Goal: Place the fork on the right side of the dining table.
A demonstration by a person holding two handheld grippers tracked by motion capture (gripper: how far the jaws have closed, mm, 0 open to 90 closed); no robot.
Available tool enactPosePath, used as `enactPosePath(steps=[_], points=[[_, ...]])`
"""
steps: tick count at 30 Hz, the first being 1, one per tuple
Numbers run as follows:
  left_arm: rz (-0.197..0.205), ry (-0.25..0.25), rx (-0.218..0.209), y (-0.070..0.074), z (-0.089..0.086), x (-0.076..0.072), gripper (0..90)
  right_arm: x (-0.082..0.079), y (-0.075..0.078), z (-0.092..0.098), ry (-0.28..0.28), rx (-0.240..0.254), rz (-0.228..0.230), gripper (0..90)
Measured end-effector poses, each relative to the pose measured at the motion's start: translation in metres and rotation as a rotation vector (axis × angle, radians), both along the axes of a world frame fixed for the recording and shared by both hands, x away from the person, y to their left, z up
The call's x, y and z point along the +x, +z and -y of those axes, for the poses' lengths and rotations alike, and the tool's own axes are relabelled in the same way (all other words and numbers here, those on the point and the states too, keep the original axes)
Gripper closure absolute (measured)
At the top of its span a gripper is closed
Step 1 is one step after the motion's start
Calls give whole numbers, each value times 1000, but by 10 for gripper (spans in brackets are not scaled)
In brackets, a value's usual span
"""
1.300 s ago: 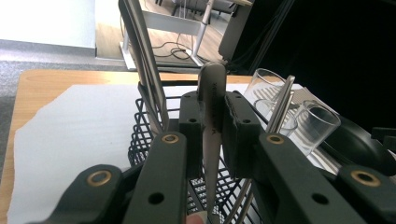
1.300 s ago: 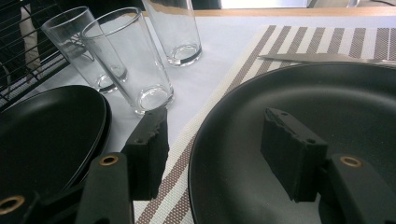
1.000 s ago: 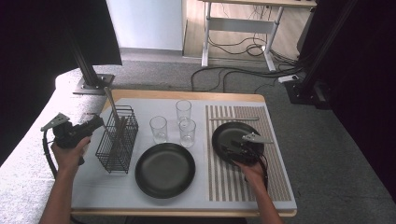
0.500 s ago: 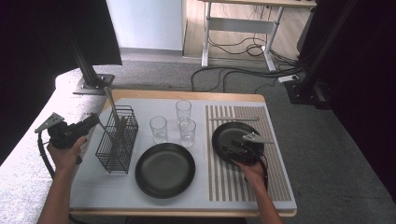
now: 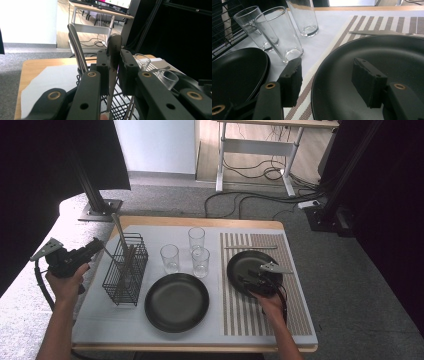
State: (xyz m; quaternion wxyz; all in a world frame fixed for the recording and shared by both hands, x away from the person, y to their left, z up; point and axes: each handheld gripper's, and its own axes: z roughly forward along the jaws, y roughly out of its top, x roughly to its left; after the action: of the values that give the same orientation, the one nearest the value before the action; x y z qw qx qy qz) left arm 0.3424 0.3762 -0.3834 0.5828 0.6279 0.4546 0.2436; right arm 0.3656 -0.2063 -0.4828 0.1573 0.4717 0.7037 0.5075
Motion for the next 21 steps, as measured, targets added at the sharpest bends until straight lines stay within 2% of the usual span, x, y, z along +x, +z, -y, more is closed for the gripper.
enactPosePath(steps=[5,21], points=[[15,15,-3,5,-2,-2,797,0,0,1,-2,3,1,414],[50,18,-2,19,-5,-9,798,1,0,2,-6,7,-3,414]])
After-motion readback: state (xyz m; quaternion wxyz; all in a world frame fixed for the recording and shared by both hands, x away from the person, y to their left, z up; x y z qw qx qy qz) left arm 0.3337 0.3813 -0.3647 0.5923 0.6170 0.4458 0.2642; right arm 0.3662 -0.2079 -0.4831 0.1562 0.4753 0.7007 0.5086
